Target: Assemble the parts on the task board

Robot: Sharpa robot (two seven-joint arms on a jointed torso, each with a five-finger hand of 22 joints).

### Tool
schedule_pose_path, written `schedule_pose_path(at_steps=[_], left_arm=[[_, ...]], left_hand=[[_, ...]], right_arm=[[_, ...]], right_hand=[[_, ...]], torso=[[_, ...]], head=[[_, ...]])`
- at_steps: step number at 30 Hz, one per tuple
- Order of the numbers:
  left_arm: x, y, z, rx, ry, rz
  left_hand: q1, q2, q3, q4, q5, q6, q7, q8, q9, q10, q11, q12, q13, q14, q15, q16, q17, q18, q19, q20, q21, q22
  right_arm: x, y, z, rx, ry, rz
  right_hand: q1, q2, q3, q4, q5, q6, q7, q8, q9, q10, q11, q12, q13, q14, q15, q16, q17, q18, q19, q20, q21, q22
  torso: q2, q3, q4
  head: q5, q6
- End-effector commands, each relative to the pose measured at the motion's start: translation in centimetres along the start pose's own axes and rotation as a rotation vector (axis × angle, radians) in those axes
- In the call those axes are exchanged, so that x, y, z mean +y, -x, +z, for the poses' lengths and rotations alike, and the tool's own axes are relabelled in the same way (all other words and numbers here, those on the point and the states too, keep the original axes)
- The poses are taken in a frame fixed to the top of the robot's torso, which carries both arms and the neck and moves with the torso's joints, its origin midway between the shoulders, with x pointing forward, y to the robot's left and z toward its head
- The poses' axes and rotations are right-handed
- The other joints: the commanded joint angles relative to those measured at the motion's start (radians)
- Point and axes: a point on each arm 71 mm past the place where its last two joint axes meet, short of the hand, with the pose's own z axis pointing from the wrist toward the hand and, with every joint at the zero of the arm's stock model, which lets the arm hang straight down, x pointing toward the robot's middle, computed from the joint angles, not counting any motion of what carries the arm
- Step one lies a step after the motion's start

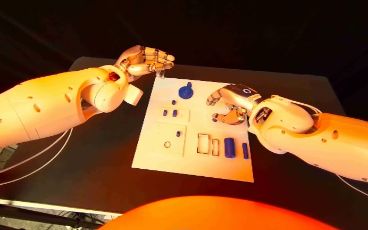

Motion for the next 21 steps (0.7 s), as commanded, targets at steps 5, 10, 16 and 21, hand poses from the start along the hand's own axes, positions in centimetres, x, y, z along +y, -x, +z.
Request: schedule_pose_path(at_steps=[5, 10, 16, 21], left_arm=[[-0.1, -0.3, 0.0, 0.026, -0.008, -0.005], [-0.1, -0.4, 0.0, 0.027, -0.007, -0.005], [-0.1, -0.3, 0.0, 0.028, -0.005, -0.003], [-0.1, -0.4, 0.0, 0.030, -0.005, -0.003]], left_hand=[[-0.007, 0.002, -0.008, 0.001, -0.001, -0.005, 0.006, 0.005, -0.001, -0.006, 0.002, 0.000, 0.000, -0.007, 0.001, -0.006, -0.001, 0.013, 0.000, 0.005, -0.006, -0.001], [-0.007, 0.002, -0.008, 0.001, -0.001, -0.005, 0.006, 0.005, -0.001, -0.006, 0.002, 0.000, 0.000, -0.007, 0.001, -0.006, -0.001, 0.013, 0.000, 0.005, -0.006, -0.001], [-0.007, 0.002, -0.008, 0.001, -0.001, -0.005, 0.006, 0.005, -0.001, -0.006, 0.002, 0.000, 0.000, -0.007, 0.001, -0.006, -0.001, 0.013, 0.000, 0.005, -0.006, -0.001], [-0.007, 0.002, -0.008, 0.001, -0.001, -0.005, 0.006, 0.005, -0.001, -0.006, 0.002, 0.000, 0.000, -0.007, 0.001, -0.006, -0.001, 0.013, 0.000, 0.005, -0.006, -0.001]], right_arm=[[-1.4, -0.4, 0.2, 0.092, -0.021, 0.011], [-1.9, -1.0, 0.5, 0.131, -0.036, -0.003], [-2.0, -1.8, 0.8, 0.164, -0.044, -0.007], [-1.9, -2.4, 1.1, 0.173, -0.044, -0.004]], right_hand=[[0.021, -0.003, -0.035, 0.004, 0.000, -0.015, -0.010, -0.009, -0.007, -0.020, -0.002, 0.015, -0.003, 0.030, 0.006, 0.007, 0.000, 0.006, 0.005, 0.002, -0.005, -0.004], [0.030, 0.001, -0.054, 0.007, -0.006, -0.017, -0.015, -0.011, -0.009, -0.027, -0.001, 0.022, -0.004, 0.029, 0.007, 0.008, -0.001, 0.006, 0.006, 0.003, -0.008, -0.004], [0.036, 0.005, -0.064, 0.010, -0.010, -0.016, -0.015, -0.011, -0.011, -0.028, -0.002, 0.029, -0.003, 0.029, 0.006, 0.008, -0.001, 0.006, 0.007, 0.003, -0.008, -0.003], [0.044, 0.016, -0.064, 0.015, -0.007, -0.008, -0.010, -0.008, -0.013, -0.011, -0.007, 0.051, 0.000, 0.030, 0.003, 0.010, -0.001, 0.005, 0.016, 0.001, -0.001, 0.006]], torso=[[0.002, 0.0024, 0.0027], [0.002, 0.0009, 0.0044], [0.003, 0.0009, 0.0031], [0.003, 0.0003, 0.0032]], head=[[-0.007, 0.001], [-0.005, -0.002], [-0.002, -0.004], [-0.001, -0.007]])
